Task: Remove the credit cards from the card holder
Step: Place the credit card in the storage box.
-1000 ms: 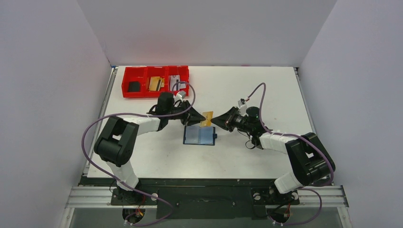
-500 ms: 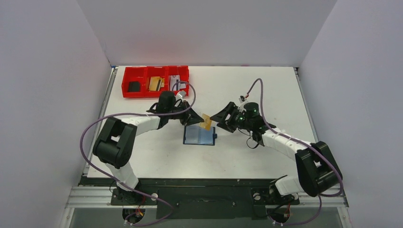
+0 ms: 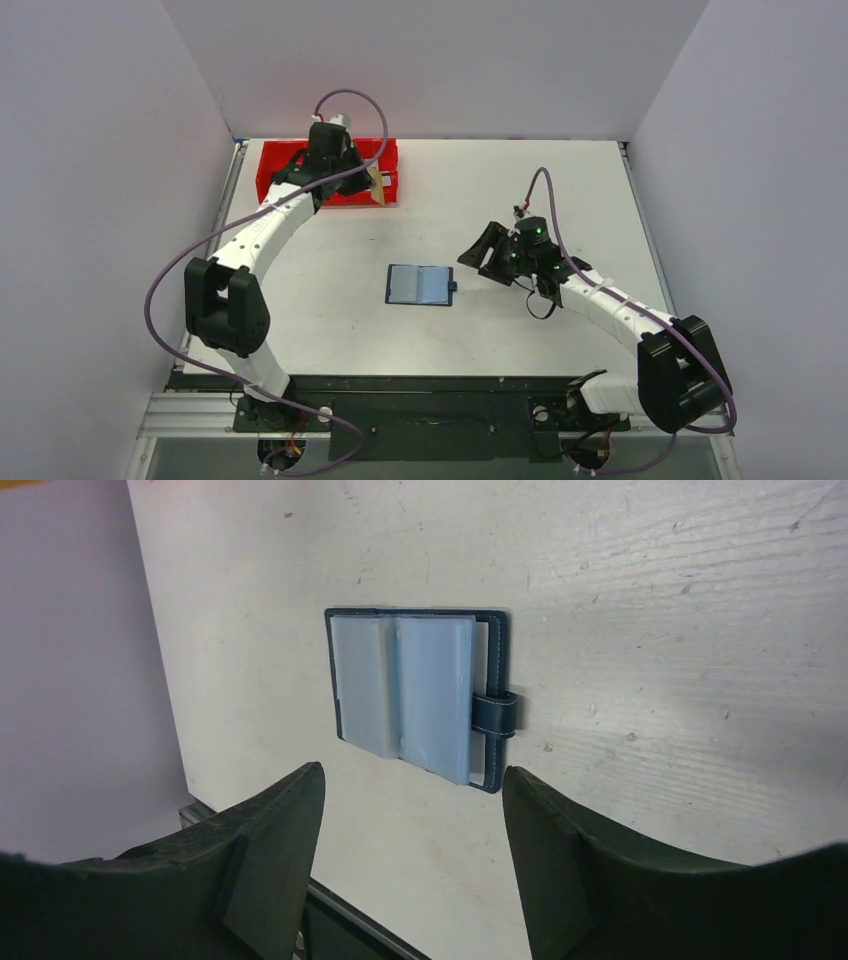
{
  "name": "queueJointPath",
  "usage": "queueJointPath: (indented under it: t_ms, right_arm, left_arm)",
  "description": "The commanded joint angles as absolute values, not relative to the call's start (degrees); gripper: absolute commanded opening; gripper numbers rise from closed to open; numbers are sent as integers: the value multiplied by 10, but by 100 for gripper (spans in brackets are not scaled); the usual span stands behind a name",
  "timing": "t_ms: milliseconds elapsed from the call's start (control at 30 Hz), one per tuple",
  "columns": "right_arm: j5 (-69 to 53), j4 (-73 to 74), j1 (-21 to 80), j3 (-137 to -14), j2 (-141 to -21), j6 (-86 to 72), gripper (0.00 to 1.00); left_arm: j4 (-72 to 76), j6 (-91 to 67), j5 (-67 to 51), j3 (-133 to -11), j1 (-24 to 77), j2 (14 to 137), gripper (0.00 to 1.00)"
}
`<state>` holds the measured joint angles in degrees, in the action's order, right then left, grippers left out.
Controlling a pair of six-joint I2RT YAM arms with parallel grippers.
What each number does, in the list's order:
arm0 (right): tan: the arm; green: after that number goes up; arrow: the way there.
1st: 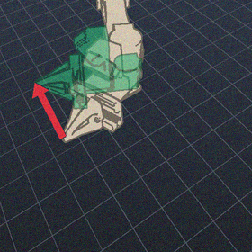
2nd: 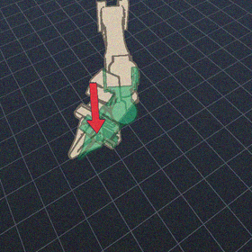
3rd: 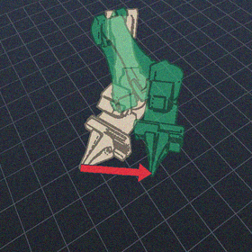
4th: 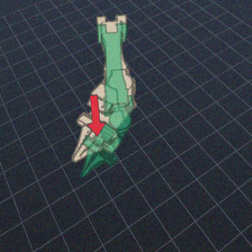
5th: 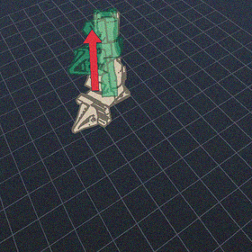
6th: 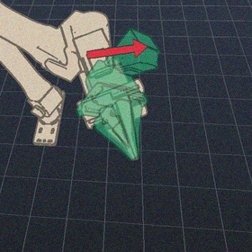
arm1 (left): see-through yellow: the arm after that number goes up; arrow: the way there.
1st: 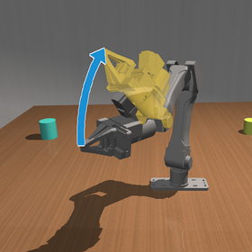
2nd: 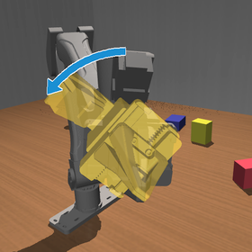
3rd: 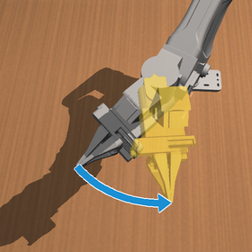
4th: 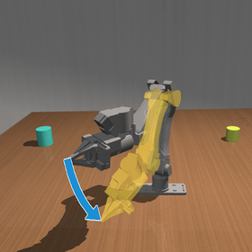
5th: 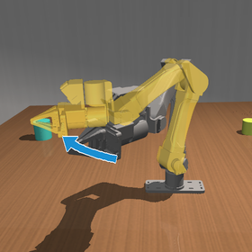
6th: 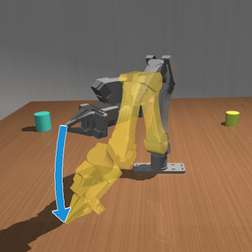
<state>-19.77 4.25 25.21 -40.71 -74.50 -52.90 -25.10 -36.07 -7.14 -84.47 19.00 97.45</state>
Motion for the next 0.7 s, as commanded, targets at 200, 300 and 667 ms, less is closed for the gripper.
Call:
queueJointPath:
  t_ms: [200, 300, 667]
  right_arm:
    - [-168, 101, 252, -437, -708, -484, 62]
    - [-164, 113, 252, -437, -699, -483, 62]
    - [-150, 140, 252, -437, -676, -483, 62]
  left_arm:
    - [-339, -175, 274, -1023, 157, 1087, 0]
    - [-340, -124, 333, -1092, 156, 1149, 0]
    - [-370, -47, 412, -1302, 153, 1356, 0]
